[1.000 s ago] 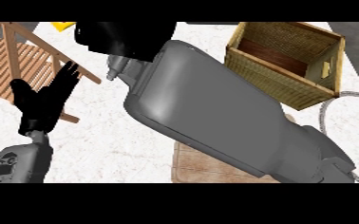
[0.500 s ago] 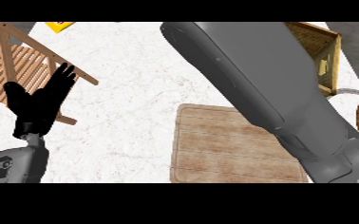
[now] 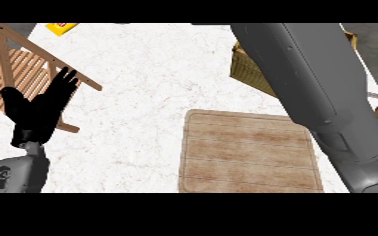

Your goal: Pick the squash from the cutting board and place it in the basket

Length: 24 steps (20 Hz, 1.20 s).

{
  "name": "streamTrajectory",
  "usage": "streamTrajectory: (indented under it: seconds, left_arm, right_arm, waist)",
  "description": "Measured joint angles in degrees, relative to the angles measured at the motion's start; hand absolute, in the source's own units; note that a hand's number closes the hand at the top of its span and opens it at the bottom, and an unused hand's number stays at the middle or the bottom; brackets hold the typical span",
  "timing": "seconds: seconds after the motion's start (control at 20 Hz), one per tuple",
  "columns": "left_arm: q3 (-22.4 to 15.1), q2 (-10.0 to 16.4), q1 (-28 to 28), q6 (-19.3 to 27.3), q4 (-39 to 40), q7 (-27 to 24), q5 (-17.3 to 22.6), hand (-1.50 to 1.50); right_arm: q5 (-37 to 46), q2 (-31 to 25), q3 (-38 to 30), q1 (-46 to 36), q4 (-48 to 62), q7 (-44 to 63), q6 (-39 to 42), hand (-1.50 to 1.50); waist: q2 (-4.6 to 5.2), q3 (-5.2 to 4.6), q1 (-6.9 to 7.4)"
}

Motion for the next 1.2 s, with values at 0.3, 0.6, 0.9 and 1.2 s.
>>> streamTrajectory:
  seconds: [0.3,0.6,0.9,1.2]
  left_arm:
    - [0.13,0.03,0.01,-0.62,-0.30,0.40,0.42,0.00]
    - [0.06,-0.25,-0.06,-0.31,-1.09,0.96,0.30,0.00]
    - [0.00,-0.37,-0.96,-0.50,-0.18,0.77,0.16,0.00]
    - [0.09,-0.67,-1.25,-0.60,0.65,-0.44,0.09,0.00]
  right_arm:
    - [-0.99,-2.32,-3.40,7.85,-4.97,-3.56,-0.92,1.50]
    - [2.88,-2.84,-6.32,13.36,-4.59,-3.71,-5.87,-1.50]
    - [2.48,-2.94,-9.77,16.62,-3.76,-6.21,-8.43,-1.50]
    - [0.06,-3.39,-12.42,16.36,-4.09,-10.82,-10.81,-1.50]
  waist:
    - [0.08,-0.04,0.07]
    - [0.23,-0.12,0.21]
    - [0.28,-0.13,0.37]
    - [0.29,-0.14,0.43]
